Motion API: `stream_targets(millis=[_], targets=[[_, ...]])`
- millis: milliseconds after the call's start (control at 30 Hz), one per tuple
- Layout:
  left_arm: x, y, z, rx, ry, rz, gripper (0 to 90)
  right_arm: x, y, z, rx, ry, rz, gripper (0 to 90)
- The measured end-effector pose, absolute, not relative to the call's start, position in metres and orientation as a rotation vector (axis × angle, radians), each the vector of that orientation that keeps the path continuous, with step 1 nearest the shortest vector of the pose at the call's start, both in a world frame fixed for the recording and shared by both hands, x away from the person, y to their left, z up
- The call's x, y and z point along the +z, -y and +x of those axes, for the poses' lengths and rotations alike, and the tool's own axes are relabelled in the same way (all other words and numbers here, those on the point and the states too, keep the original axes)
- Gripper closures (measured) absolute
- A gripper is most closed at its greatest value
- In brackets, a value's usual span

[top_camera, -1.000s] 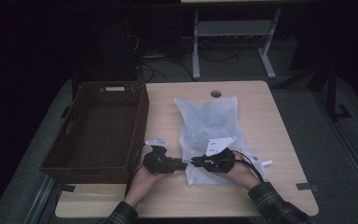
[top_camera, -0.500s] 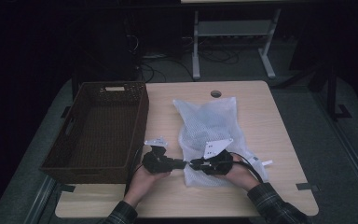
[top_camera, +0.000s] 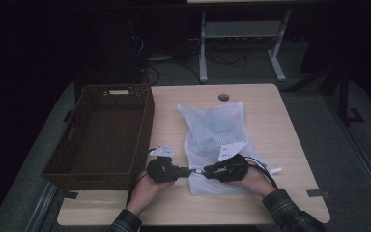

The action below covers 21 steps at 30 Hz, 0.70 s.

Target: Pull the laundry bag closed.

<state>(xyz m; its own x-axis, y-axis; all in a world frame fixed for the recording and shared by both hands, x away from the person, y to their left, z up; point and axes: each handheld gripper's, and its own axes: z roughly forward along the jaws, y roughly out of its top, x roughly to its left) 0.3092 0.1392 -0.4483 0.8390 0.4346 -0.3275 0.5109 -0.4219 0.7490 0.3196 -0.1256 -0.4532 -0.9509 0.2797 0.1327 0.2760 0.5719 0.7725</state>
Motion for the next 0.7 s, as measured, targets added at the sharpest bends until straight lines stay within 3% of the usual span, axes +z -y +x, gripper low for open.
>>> stream_targets(millis=[267, 700], targets=[[-0.4465, -0.1376, 0.3064, -0.097, -0.625, 2.07, 87.7, -0.4599, 0.117, 0.3237, 1.388, -2.82, 0.494, 71.0], [-0.4455, -0.1358, 0.3049, -0.05, -0.614, 2.076, 87.7, -0.4549, 0.1175, 0.3194, 1.456, -2.816, 0.46, 78.6]])
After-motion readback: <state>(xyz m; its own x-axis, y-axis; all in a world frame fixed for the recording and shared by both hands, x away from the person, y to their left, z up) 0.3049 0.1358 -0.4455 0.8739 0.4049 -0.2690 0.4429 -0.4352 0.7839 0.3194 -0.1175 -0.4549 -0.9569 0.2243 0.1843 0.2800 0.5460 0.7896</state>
